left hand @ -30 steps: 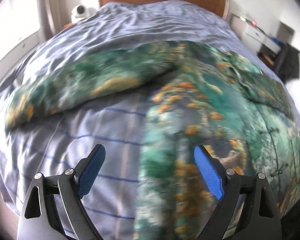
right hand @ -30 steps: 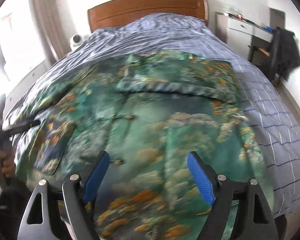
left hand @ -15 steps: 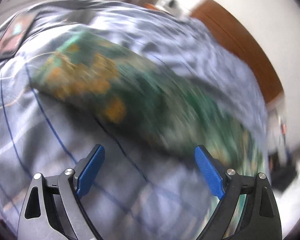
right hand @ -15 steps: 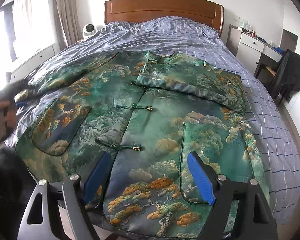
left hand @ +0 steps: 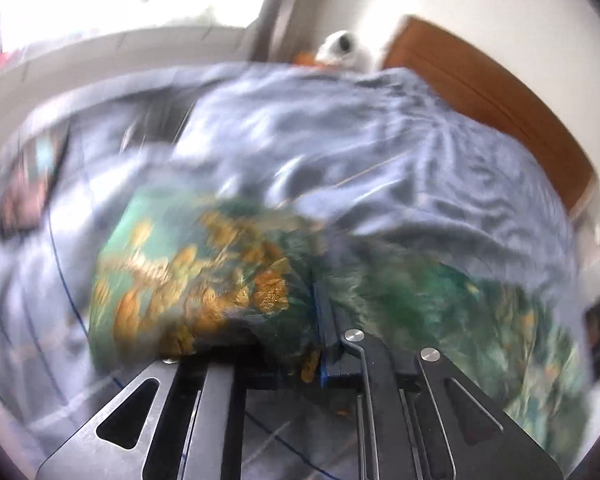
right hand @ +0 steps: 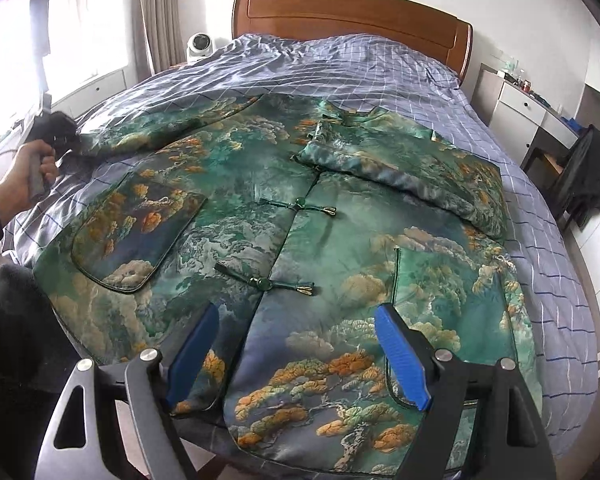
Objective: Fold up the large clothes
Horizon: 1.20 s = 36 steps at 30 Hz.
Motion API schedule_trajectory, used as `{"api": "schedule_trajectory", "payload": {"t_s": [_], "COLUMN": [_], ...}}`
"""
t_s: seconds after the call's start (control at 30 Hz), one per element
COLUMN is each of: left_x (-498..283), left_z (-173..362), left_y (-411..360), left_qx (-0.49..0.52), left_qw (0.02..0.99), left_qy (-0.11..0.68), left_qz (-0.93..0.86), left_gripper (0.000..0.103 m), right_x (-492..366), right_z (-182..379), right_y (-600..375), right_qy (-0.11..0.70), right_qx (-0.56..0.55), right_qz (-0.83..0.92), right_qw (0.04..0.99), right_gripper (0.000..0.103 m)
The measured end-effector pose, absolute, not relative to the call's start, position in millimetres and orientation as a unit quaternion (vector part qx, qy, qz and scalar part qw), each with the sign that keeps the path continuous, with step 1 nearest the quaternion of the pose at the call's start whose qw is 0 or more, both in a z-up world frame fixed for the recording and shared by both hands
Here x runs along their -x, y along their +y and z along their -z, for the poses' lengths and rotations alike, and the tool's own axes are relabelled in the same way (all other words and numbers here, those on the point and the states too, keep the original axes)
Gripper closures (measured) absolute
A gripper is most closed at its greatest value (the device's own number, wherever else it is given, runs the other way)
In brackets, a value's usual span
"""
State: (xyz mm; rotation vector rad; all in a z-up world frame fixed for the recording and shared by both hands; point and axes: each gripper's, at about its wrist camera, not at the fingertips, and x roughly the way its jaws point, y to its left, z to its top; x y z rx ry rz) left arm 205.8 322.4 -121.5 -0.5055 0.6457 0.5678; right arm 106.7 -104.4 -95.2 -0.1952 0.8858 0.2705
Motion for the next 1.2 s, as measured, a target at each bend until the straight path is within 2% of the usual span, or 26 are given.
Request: {"api": "schedule_trajectory", "payload": {"t_s": [0.13,0.3,0.47,0.57,0.67,0.7,0.73,0.77,0.8,0.83,0.9,1.0,1.2], "left_x": [-220.6,-229.4,-233.3,-239.3,-236.5,-234.2,-226.1,-220.1,-206.2,-196.2,-175.2,-159.2,-129.1], "left_z": [69.7,54.2,83.6,121.3,155.3,160.4,165.0,164.5,161.0,157.4,151.0,151.8,160.5], "left_y": [237.3,118.4,40.2,-2.2,-29.5,-32.4,-35.1,-34.7,-31.4,-27.4,-12.8,7.2,59.2], "left_qx": [0.056,-0.12,-0.174,-0.192,-0.197,-0.195,-0.187,-0.181,-0.164,-0.149,-0.105,-0.04,0.054], "left_qw": [0.932,0.948,0.936,0.914,0.89,0.887,0.885,0.886,0.891,0.895,0.9,0.903,0.917], "left_qy": [0.287,0.27,0.304,0.358,0.411,0.419,0.425,0.425,0.421,0.419,0.419,0.425,0.396], "left_qz": [-0.214,-0.118,-0.042,-0.002,0.015,0.018,0.023,0.028,0.04,0.047,0.057,0.047,-0.016], "left_gripper": [0.093,0.093,0.093,0.09,0.076,0.063,0.045,0.037,0.024,0.017,0.013,0.012,0.012], "right_x": [-106.5,-104.6,-99.3,-96.5,-95.7,-96.2,-96.9,-98.2,-98.3,-99.9,-107.6,-131.1,-221.9], "right_z": [96.9,92.7,88.2,88.9,92.3,92.9,93.2,92.8,92.0,90.1,85.4,82.5,106.6], "right_y": [-110.2,-118.2,-130.4,-138.7,-147.0,-148.9,-151.3,-153.7,-155.3,-157.4,-161.7,-171.0,-184.7], "right_qy": [0.429,0.419,0.41,0.412,0.418,0.419,0.421,0.422,0.422,0.42,0.416,0.42,0.459], "right_qx": [0.078,0.06,0.041,0.029,0.015,0.011,0.006,0.002,0.0,-0.003,-0.006,-0.036,-0.255], "right_qz": [-0.127,-0.118,-0.107,-0.101,-0.095,-0.093,-0.091,-0.089,-0.089,-0.089,-0.094,-0.109,-0.2], "right_qw": [0.891,0.898,0.905,0.905,0.904,0.903,0.902,0.902,0.902,0.903,0.904,0.9,0.827], "right_gripper": [0.021,0.021,0.021,0.021,0.021,0.021,0.021,0.021,0.021,0.021,0.021,0.021,0.021]}}
